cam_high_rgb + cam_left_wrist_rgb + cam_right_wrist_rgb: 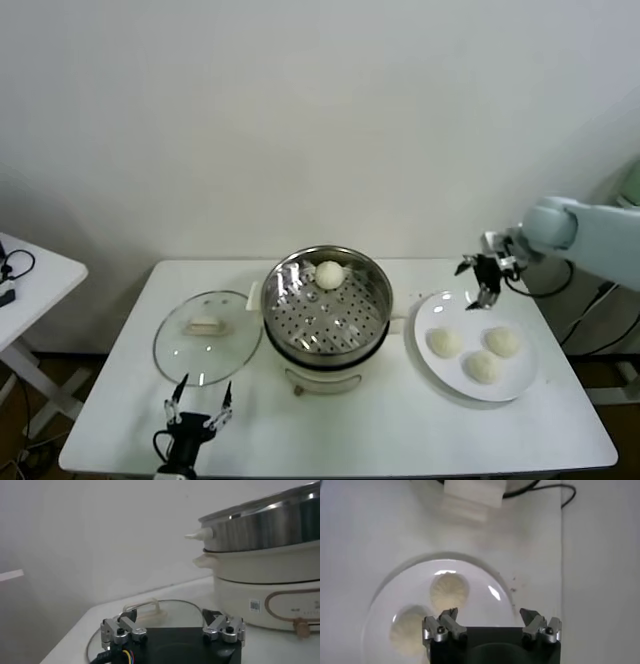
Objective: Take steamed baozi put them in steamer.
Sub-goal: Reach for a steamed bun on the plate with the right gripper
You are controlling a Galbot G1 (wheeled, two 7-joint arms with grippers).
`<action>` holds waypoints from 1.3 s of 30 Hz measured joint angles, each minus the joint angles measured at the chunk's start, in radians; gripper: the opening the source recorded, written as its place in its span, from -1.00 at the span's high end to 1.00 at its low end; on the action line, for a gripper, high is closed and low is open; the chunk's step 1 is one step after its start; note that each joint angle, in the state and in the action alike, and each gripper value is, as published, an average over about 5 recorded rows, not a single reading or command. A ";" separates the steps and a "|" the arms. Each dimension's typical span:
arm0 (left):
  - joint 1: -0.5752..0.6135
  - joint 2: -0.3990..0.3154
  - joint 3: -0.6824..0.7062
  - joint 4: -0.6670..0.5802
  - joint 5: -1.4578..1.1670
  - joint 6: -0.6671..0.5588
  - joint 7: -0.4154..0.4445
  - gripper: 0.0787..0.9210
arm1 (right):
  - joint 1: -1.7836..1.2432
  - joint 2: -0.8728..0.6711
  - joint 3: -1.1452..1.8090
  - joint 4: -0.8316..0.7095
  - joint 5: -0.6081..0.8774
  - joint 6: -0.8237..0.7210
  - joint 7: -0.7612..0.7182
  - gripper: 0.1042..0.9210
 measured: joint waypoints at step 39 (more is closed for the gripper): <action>0.018 -0.012 -0.021 0.013 0.030 -0.005 0.000 -0.77 | -0.354 0.099 0.264 -0.125 -0.124 -0.110 -0.020 -0.55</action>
